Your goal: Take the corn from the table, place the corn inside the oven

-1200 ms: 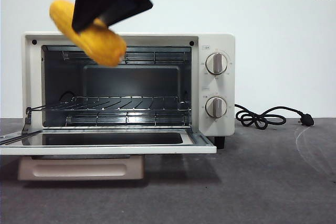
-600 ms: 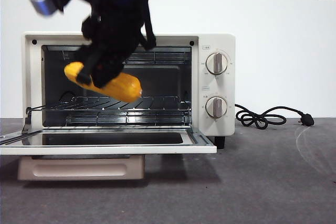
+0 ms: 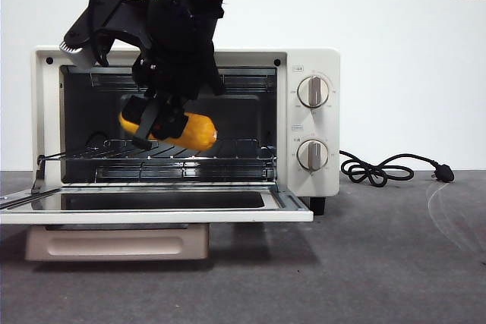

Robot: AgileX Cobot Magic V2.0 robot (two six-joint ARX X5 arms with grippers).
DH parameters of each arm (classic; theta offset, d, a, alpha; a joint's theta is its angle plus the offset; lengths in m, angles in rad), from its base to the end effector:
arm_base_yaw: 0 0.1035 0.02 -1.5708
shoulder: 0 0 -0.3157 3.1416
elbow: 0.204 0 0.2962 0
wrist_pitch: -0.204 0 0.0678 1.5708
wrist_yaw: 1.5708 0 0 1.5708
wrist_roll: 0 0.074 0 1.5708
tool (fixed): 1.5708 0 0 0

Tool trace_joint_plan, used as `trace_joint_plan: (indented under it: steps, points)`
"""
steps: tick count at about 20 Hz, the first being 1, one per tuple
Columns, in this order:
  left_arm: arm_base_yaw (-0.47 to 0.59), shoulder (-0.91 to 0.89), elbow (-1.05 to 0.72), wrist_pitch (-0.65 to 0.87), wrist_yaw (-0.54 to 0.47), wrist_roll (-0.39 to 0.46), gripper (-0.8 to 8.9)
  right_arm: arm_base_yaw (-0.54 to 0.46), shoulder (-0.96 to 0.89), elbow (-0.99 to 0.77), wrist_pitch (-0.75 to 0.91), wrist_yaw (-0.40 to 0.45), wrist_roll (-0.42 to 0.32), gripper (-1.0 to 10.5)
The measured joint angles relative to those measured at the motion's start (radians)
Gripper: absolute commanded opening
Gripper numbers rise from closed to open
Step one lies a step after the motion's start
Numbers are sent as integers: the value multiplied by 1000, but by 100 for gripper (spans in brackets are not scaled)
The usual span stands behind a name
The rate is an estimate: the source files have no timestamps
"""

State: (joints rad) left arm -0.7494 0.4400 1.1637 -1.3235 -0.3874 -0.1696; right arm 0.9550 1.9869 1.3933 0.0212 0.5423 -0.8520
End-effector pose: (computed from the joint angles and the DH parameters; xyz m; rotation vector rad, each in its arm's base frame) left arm 0.0370 0.0038 0.3981 0.1604 0.5342 -0.3057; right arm 0.3384 0.4121 0.2087 -1.2186 0.2318 0.5724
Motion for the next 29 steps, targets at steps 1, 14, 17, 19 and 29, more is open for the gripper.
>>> trace_joint_plan:
  steps: [1, 14, 17, 19, 29]
  points:
    - [-2, 0, 0, 0, -1, 0, -7, 0, 1, 0, -10, 0, 13, 388]
    - [-16, 0, 0, 0, -29, 0, -7, 93, 4, 23, -50, 151, 104, 374]
    - [-16, 0, 0, 0, -29, 0, -7, 129, 4, 23, -37, 229, 105, 374]
    - [-16, 0, 0, 0, -29, 0, -7, 154, 3, 24, -28, 255, 114, 374]
    - [-138, 0, 0, 129, -233, 35, -9, 306, -192, 26, -412, 156, 441, 370]
